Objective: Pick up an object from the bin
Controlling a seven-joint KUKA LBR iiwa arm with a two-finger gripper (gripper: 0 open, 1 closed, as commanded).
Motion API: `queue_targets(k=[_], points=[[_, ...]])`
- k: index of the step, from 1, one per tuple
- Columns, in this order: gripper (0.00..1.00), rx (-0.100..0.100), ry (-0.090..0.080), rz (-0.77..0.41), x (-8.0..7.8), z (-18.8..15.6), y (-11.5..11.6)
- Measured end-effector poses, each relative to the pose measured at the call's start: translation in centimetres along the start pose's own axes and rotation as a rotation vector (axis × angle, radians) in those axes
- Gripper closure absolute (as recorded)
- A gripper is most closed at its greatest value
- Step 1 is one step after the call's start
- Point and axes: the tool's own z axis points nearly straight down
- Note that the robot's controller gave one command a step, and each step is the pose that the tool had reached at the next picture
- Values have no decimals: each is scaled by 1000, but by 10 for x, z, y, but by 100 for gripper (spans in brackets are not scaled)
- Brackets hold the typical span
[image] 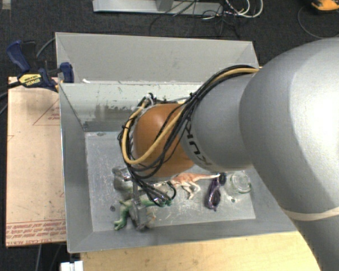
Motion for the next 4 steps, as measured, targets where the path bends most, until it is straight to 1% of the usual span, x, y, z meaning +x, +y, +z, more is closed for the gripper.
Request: queue_targets(k=[1,2,3,4], points=[[100,-1,-3,-349,10,-6,5],[100,-1,-3,-349,10,-6,5],[100,-1,-12,-327,3,-101,0],[100,-1,-11,-350,-7,-144,2]])
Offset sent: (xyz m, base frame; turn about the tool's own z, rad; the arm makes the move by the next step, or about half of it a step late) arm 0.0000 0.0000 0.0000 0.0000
